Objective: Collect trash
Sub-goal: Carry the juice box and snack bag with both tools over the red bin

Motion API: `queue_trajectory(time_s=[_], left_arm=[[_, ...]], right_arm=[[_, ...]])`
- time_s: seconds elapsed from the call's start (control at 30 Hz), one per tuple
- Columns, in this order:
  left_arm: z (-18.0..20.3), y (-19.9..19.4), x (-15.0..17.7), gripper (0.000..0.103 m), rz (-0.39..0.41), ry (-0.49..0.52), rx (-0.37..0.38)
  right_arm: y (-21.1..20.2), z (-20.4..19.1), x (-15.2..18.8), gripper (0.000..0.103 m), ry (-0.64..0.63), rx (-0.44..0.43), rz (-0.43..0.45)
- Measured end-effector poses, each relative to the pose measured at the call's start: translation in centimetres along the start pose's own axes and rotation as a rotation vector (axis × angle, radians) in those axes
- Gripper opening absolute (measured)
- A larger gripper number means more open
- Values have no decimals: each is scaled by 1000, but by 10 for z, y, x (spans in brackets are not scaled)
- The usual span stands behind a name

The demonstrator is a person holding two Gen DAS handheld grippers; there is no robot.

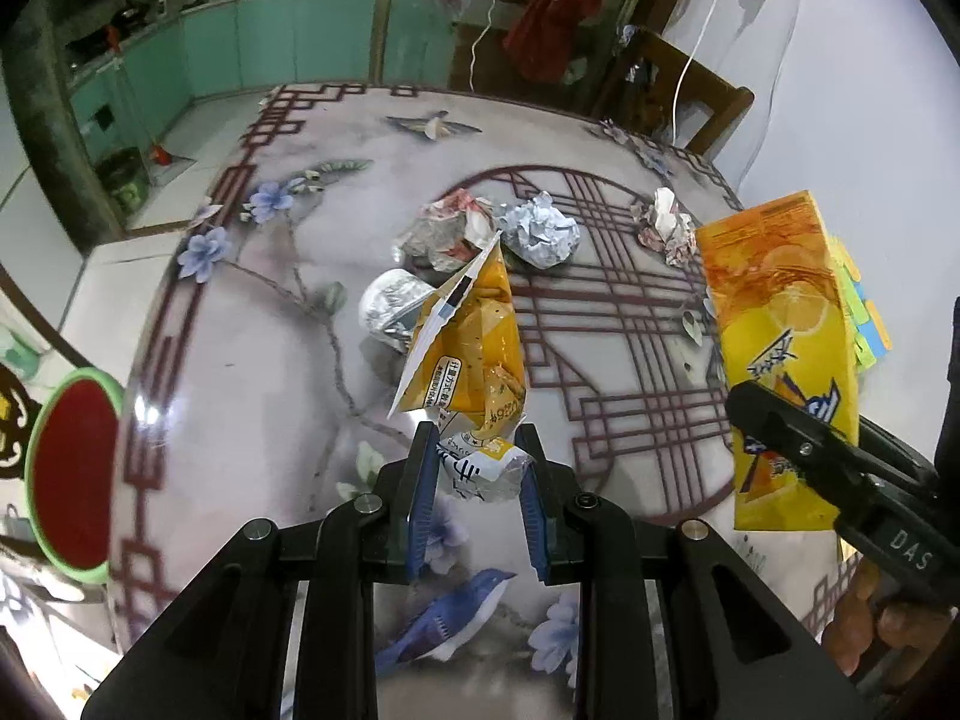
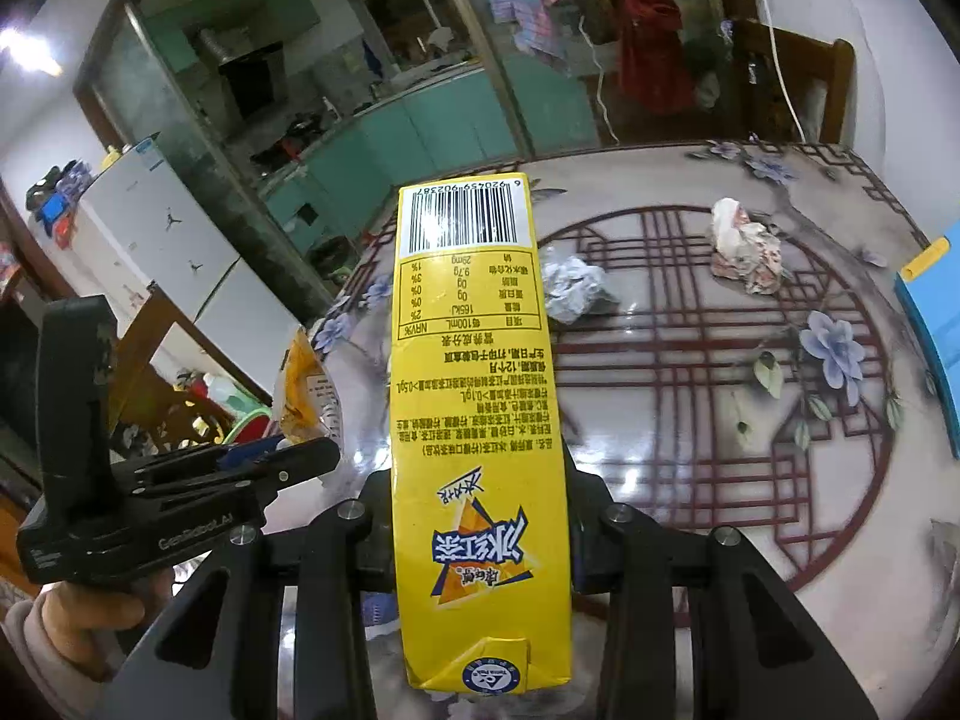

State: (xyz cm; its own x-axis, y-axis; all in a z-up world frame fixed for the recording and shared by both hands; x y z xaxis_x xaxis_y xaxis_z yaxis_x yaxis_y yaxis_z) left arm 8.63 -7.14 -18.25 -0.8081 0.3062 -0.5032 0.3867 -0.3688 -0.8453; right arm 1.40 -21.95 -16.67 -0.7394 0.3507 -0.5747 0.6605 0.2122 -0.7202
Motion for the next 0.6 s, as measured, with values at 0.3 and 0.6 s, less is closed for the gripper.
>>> queue_trajectory(time_s=[0.3,0.6], left_arm=[[-35,-16,12,24,17,-46,-14],[-86,-31,21,24,25,-94,-11]], right_arm=[[12,-29,9,36,-23,-10,-17],[27,-77,22,36,-56,-5,-33]])
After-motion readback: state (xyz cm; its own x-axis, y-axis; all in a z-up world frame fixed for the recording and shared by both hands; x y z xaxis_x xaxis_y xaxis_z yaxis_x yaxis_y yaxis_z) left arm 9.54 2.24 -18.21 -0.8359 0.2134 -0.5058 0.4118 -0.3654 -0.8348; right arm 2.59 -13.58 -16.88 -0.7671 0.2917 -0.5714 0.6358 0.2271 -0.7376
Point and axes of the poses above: each gripper's, at about its wrist camera, not at the fingertips, and y roughly the way its jaws point, z to its right, x to its underside, the point moved 6 cm from there along y, roughly the way its jaws point, and after that the axes turned 3 degrees about y, right-handed, at the moved point
